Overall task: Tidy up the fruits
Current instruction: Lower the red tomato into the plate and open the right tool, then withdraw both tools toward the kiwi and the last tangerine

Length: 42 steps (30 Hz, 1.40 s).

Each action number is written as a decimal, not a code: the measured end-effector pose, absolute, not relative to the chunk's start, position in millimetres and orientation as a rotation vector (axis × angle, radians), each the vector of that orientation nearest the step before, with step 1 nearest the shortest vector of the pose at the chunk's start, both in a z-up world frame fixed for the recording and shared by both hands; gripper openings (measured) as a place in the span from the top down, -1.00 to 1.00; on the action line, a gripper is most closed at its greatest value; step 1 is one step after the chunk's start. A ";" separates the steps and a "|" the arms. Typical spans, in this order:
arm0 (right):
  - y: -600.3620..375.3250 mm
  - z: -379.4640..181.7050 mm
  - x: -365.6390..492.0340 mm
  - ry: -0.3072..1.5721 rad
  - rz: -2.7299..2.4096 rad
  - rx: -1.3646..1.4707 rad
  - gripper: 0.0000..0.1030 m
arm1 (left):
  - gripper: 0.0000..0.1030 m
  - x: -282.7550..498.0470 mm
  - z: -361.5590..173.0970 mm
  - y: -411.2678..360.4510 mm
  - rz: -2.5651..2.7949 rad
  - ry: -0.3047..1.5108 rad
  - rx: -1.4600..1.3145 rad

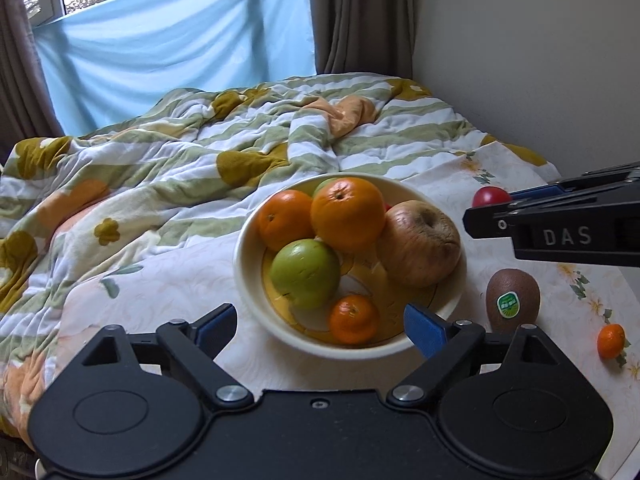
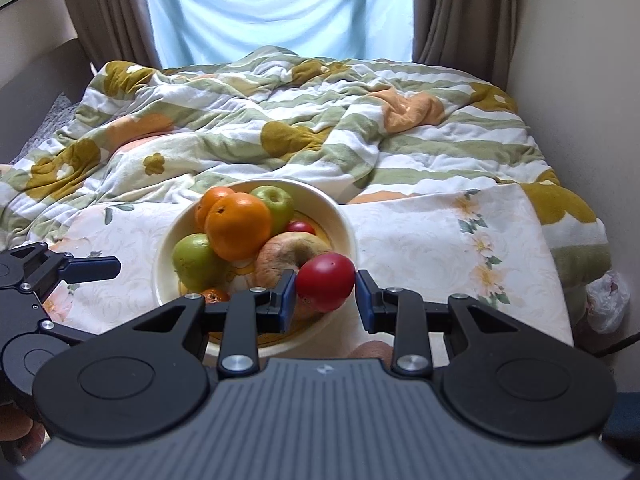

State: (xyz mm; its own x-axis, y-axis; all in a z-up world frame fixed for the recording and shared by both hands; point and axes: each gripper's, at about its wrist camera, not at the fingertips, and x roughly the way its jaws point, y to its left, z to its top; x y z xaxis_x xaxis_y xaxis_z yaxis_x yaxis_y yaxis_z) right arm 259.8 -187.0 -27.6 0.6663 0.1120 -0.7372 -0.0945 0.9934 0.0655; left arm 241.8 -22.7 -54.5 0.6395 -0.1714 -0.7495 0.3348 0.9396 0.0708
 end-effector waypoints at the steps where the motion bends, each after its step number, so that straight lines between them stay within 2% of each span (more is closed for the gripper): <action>1: -182.2 -28.0 261.0 0.834 0.129 0.018 0.09 | -0.81 239.5 -53.7 -19.4 -0.284 0.828 0.209; 25: -108.1 -55.4 288.4 0.894 0.280 -0.086 0.06 | -0.81 210.4 -51.6 35.5 -0.168 0.868 0.097; 27: -107.7 -53.8 286.4 0.883 0.273 -0.096 -0.14 | -0.81 208.8 -50.5 37.7 -0.164 0.868 0.093; 29: -106.7 -51.2 282.1 0.862 0.268 -0.113 -0.50 | -0.81 206.8 -49.3 38.7 -0.163 0.866 0.091; 32: -105.6 -47.0 274.5 0.825 0.252 -0.139 -0.86 | -0.81 204.5 -49.6 39.0 -0.161 0.872 0.089; 34: -106.6 -45.2 271.3 0.817 0.246 -0.145 -0.91 | -0.81 202.7 -50.2 39.8 -0.156 0.876 0.077; 42: -113.5 -38.1 256.7 0.815 0.228 -0.123 -0.91 | -0.81 189.7 -42.5 39.0 -0.160 0.864 0.064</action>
